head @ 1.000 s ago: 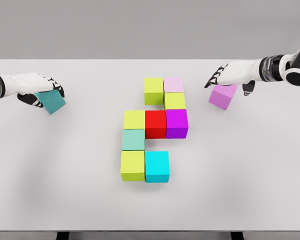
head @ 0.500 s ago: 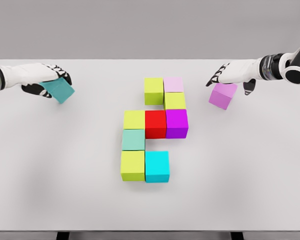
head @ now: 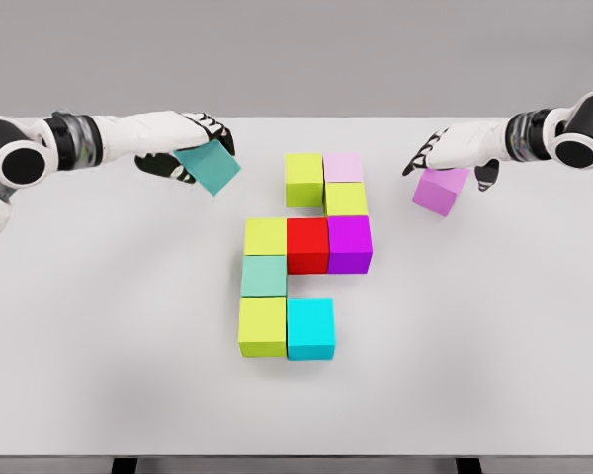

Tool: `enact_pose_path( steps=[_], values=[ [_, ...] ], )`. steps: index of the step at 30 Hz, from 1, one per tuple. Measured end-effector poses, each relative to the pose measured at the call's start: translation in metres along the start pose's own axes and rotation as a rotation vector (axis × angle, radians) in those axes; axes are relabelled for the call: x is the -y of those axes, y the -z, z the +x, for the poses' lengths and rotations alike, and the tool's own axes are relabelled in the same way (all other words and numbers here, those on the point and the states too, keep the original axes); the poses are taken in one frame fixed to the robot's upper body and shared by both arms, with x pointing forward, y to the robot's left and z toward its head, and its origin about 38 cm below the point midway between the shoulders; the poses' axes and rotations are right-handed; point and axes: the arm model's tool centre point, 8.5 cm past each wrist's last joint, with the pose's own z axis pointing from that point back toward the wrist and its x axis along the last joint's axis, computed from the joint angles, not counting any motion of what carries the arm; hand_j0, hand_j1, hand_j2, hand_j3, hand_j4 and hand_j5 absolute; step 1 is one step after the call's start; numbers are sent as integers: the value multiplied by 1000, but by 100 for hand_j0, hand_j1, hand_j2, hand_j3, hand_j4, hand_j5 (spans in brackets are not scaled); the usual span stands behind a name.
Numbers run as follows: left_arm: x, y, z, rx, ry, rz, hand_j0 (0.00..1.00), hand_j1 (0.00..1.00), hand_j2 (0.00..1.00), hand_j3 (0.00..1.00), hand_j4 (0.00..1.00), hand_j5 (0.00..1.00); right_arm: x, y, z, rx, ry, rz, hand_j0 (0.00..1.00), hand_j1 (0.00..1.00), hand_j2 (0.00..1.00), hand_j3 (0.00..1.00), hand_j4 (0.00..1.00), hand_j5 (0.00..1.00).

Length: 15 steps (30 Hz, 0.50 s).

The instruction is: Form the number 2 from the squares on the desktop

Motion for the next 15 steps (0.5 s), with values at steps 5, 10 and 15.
enact_pose_path(
  steps=[5,10,15],
  values=[
    [-9,8,0,-77,-61,13,22,22,22,22,22,22,-3,4,1,2,2,13,100,100,100,100,100,100],
    [-18,31,8,-202,-182,13,23,23,23,23,23,23,-5,6,2,0,-6,25,100,100,100,100,100,100],
    [-15,46,15,-274,-240,-6,23,23,23,23,23,23,-5,6,2,-1,-9,28,88,88,88,88,88,88]
  ],
)
